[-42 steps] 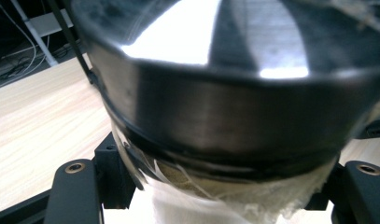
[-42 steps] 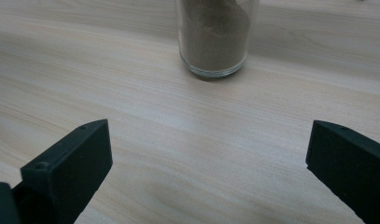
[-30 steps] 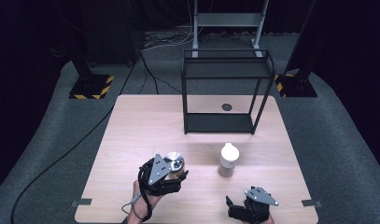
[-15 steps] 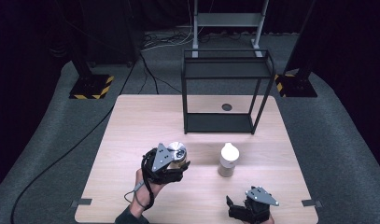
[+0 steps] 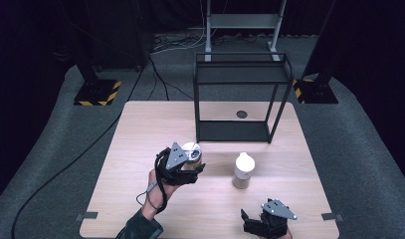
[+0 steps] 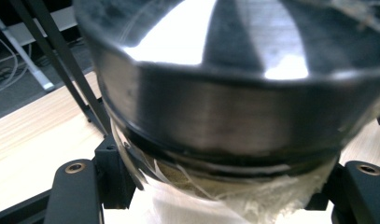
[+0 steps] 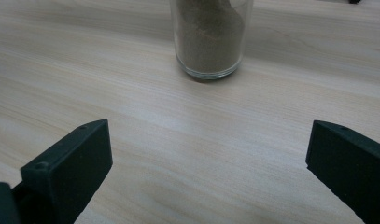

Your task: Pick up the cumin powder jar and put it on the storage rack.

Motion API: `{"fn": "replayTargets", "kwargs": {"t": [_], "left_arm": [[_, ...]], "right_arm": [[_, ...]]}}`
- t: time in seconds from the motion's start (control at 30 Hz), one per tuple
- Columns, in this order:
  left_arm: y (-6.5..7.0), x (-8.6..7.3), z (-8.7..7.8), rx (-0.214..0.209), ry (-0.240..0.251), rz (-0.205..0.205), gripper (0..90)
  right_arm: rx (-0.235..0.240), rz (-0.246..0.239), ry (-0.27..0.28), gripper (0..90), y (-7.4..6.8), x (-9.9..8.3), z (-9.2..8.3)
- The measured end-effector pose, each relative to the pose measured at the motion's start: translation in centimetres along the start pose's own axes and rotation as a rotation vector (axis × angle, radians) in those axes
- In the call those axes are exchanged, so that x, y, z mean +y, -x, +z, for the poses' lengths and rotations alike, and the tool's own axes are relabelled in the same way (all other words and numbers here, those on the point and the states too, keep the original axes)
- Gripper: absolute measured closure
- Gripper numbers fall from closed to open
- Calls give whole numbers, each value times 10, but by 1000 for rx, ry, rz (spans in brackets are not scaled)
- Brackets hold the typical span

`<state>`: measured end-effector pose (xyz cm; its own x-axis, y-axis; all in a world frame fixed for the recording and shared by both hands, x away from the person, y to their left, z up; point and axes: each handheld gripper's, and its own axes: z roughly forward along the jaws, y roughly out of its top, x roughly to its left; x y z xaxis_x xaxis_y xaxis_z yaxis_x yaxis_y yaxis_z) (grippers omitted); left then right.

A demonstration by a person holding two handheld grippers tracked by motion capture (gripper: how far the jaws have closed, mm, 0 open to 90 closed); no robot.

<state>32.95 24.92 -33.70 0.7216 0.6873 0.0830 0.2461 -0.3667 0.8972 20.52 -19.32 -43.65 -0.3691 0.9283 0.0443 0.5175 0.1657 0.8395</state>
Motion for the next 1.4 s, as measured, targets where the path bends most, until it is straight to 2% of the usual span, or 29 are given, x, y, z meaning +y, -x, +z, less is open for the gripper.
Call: {"fn": "replayTargets", "kwargs": {"t": [0.17,0.53,1.4], "left_arm": [[-7,6,7,-11,-1,-11,306],[-19,20,21,-20,-7,-2,307],[-45,43,51,-15,-29,-5,307]], "right_arm": [[2,0,2,0,0,0,0],[10,-2,10,0,2,-1,-1],[14,-11,5,0,2,-1,0]]}}
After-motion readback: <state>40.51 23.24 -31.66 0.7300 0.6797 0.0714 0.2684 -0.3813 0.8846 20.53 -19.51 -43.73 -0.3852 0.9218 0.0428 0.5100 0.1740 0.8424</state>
